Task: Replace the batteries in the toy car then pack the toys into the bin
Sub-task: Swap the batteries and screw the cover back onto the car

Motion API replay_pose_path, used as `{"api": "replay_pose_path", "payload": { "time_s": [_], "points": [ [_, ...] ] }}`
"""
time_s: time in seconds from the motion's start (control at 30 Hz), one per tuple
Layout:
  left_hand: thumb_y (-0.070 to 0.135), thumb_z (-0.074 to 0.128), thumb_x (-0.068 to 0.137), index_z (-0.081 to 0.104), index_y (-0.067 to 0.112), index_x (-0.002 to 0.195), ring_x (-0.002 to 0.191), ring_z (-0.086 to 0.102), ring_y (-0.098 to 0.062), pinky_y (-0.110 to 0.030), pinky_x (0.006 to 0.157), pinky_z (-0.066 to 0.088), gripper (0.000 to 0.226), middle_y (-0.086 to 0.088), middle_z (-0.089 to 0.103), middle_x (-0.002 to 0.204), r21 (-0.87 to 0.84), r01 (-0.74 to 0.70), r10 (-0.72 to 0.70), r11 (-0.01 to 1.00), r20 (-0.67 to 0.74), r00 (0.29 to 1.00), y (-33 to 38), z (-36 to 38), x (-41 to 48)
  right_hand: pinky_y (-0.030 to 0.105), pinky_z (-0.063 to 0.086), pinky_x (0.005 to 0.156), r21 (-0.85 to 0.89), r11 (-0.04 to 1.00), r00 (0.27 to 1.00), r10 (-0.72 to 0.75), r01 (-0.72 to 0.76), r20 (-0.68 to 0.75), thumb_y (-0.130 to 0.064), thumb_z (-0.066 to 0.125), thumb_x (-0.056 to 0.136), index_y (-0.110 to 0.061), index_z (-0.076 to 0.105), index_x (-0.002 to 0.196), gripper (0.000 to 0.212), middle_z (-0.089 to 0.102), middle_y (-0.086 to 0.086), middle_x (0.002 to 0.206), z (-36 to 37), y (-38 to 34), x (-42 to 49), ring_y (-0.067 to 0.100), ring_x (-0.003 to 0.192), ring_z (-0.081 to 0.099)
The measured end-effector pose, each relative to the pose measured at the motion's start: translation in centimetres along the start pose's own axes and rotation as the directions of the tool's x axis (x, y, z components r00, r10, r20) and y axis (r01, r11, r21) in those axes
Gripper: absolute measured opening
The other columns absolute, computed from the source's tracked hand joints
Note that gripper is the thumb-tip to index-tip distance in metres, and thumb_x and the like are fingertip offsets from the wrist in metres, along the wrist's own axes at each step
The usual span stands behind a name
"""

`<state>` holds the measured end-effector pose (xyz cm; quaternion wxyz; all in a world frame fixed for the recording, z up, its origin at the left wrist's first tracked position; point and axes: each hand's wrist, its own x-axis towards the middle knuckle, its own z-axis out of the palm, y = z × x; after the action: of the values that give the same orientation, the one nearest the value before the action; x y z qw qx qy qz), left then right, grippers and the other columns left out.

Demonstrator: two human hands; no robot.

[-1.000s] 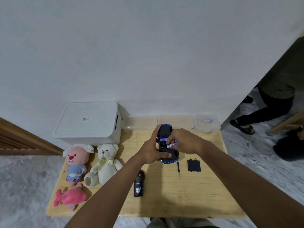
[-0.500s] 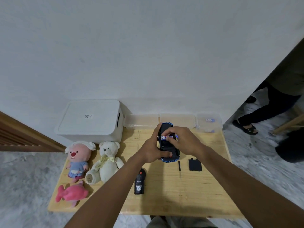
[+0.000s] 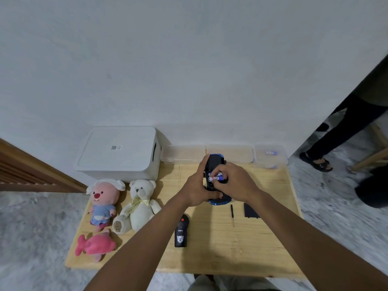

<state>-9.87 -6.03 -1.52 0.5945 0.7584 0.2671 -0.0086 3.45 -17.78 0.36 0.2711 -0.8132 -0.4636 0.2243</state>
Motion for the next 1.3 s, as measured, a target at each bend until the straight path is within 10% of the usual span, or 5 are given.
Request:
{"api": "replay_pose_path", "payload": {
  "time_s": [0.47,1.3],
  "points": [
    [0.009,0.089,0.074,0.002,0.056,0.157,0.114,0.067,-0.015,-0.046,0.095,0.059,0.128,0.008,0.060,0.137,0.026,-0.101,0.103,0.994,-0.059,0.993,0.1,1.0,0.4,0.028,0.048,0.072,0.064,0.965,0.930,0.261,-0.253,-0.259,-0.051,0.083,0.070,-0.036,0.063,0.094,0.034,0.054,-0.014,0.107,0.5,-0.9,-1.0,0.009,0.088,0.059],
    [0.006,0.084,0.078,-0.002,0.049,0.160,0.103,0.071,-0.011,-0.024,0.084,0.060,0.127,0.007,0.061,0.135,0.085,-0.122,0.127,0.989,-0.051,0.991,0.6,1.8,-0.1,0.028,0.045,0.060,-0.044,0.948,0.918,0.292,-0.314,-0.268,-0.053,0.078,0.075,-0.038,0.070,0.093,0.024,0.070,-0.013,0.088,-0.8,-0.8,-1.7,0.013,0.075,0.064]
  ]
}}
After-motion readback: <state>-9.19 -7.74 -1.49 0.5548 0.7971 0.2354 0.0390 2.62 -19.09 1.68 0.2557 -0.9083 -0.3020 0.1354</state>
